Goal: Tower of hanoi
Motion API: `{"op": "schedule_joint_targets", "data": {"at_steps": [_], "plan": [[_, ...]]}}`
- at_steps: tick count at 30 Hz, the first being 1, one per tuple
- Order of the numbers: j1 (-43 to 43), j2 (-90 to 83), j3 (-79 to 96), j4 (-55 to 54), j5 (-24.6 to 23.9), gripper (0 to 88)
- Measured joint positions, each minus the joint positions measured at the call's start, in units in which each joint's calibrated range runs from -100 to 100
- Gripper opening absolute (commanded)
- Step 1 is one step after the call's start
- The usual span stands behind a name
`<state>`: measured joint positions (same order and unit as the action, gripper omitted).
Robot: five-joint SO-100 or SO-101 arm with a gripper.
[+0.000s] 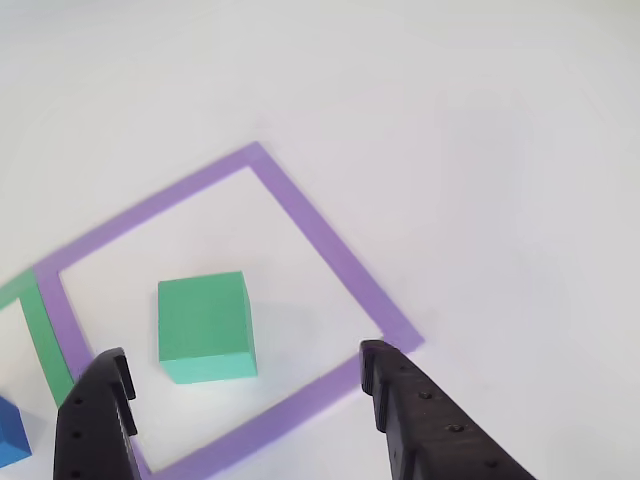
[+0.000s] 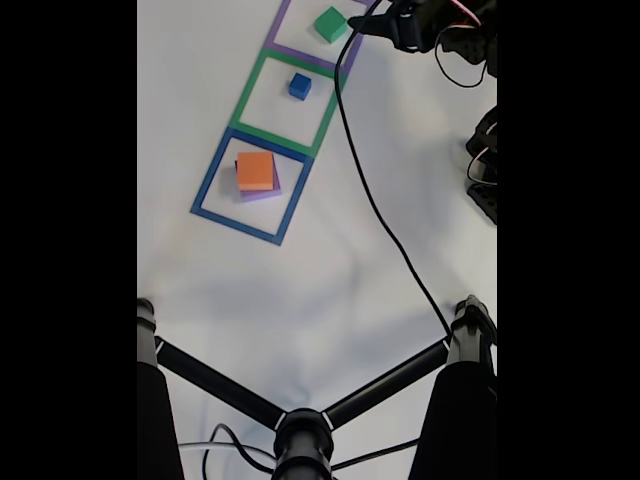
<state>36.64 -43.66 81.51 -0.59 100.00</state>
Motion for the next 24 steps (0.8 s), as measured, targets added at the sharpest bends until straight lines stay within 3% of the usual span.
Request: {"op": "schedule_joint_targets", "data": {"at_steps": [17, 24], "plan": [[-1.9, 41.2, 0.9, -48.0, 0.0, 25.7], [-2.6, 55.9, -6.0, -56.7, 0.0, 25.4]]}}
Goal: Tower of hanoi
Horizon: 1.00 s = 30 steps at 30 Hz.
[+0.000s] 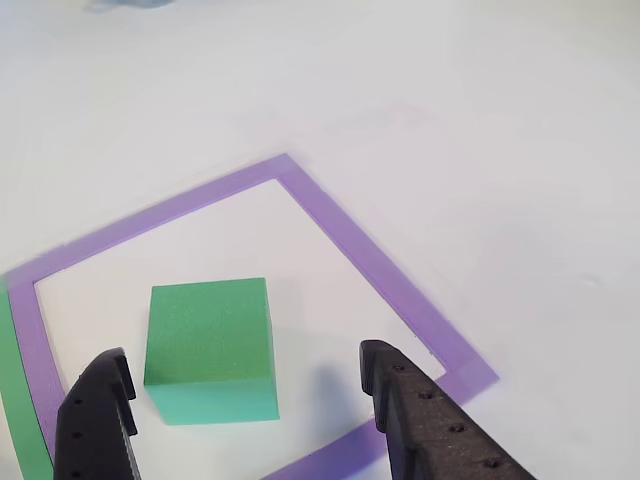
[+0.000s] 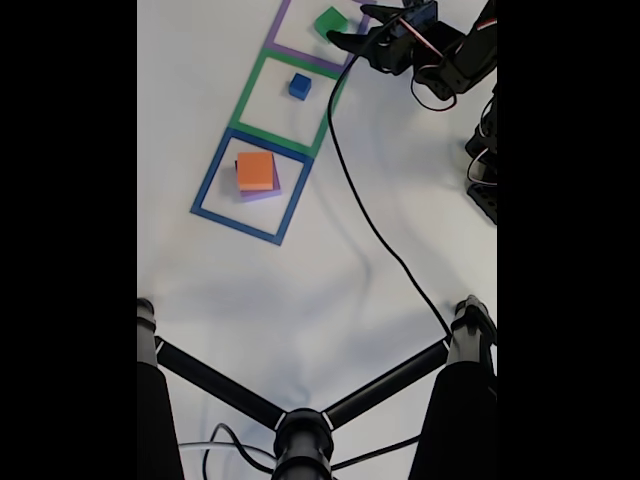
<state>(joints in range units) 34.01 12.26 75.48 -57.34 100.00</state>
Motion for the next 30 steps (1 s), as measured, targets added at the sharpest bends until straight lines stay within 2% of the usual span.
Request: {"op": "schedule_joint_targets", "data": {"at_steps": [21, 30], "plan": [[-3.0, 9.7, -8.5, -2.6, 0.0, 22.6], [-2.9, 12.1, -9.5, -2.6, 0.0, 10.3]]}}
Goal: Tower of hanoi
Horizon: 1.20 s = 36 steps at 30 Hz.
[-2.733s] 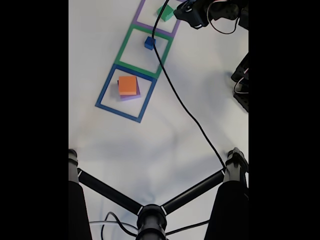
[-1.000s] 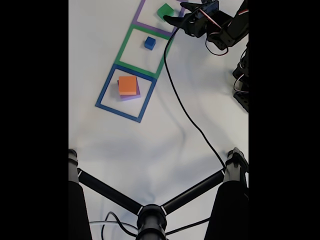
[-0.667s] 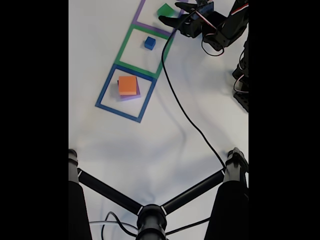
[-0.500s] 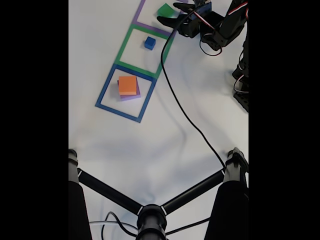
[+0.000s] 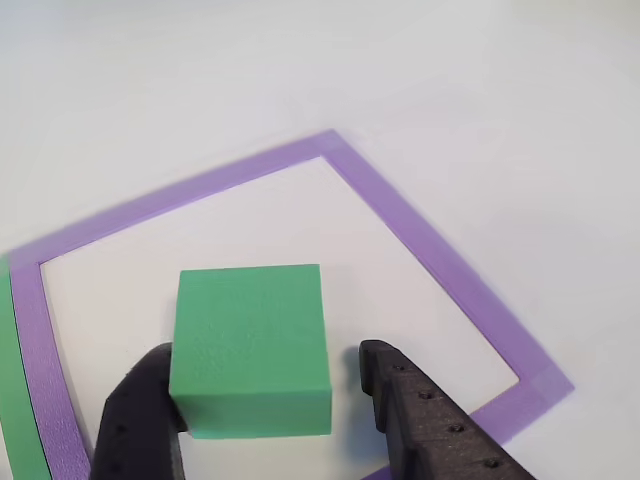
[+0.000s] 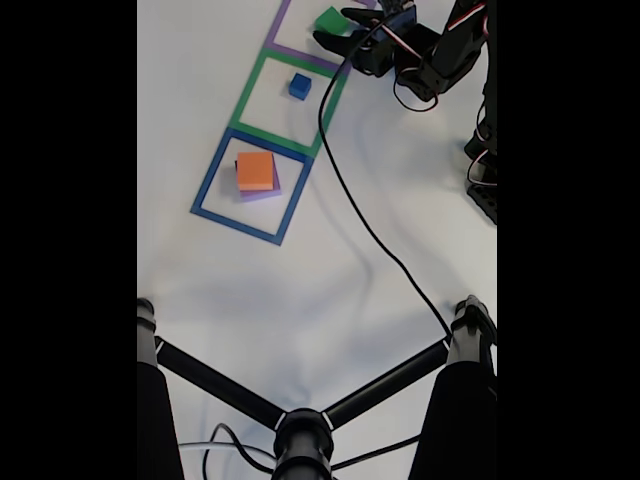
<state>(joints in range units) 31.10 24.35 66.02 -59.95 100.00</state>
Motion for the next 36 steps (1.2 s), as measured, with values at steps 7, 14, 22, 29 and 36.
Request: {"op": "schedule_joint_targets", "data": {"at_steps": [7, 14, 22, 29, 36], "plan": [[0.0, 0.9, -1.4, 0.0, 0.0, 6.3], [0.1, 0.9, -1.4, 0.0, 0.0, 5.5], [0.2, -10.5, -1.9, 12.5, 0.0, 5.4], [-3.5, -33.2, -3.2, 38.9, 0.0, 5.6], [-8.6, -51.9, -11.0, 69.0, 0.0, 5.3]]}}
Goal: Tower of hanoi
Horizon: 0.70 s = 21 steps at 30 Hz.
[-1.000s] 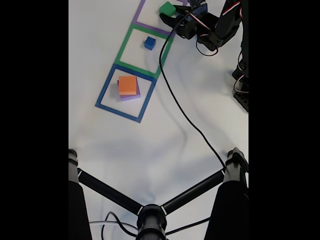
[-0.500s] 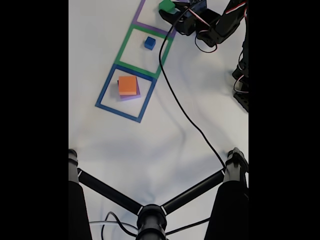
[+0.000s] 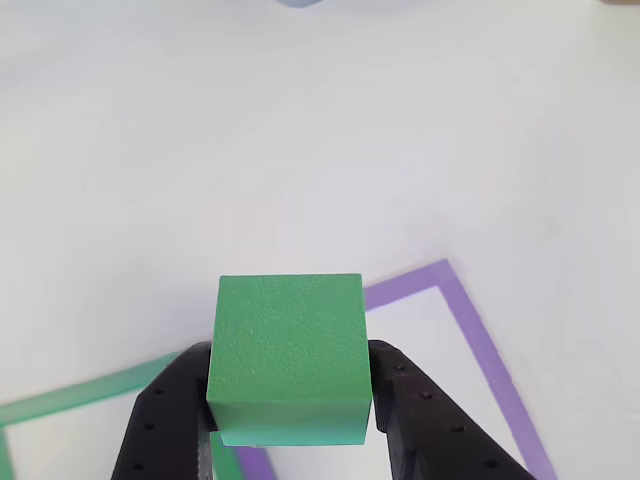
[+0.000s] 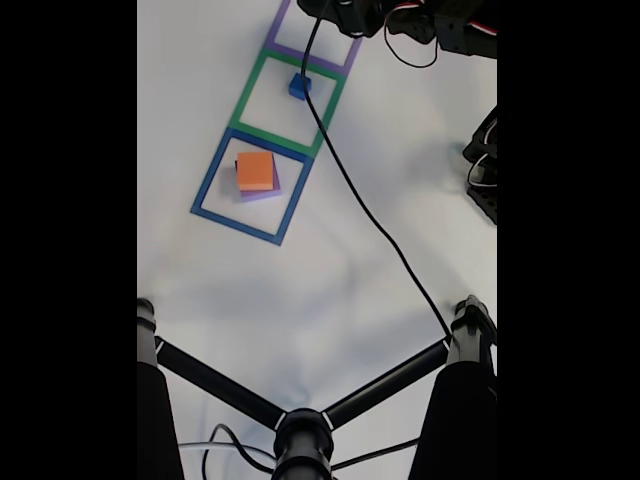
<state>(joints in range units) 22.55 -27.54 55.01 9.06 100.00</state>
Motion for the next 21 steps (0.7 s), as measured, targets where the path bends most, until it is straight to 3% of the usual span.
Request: {"op": "schedule_joint_targets", "data": {"at_steps": [8, 11, 14, 21], "plan": [[-9.1, -13.4, -23.5, 44.2, 0.0, 5.0], [-13.0, -15.8, -30.9, 55.6, 0.0, 5.1], [-18.0, -17.5, -34.5, 61.4, 0.0, 5.2], [-26.0, -18.1, -36.4, 63.2, -1.4, 5.2]]}}
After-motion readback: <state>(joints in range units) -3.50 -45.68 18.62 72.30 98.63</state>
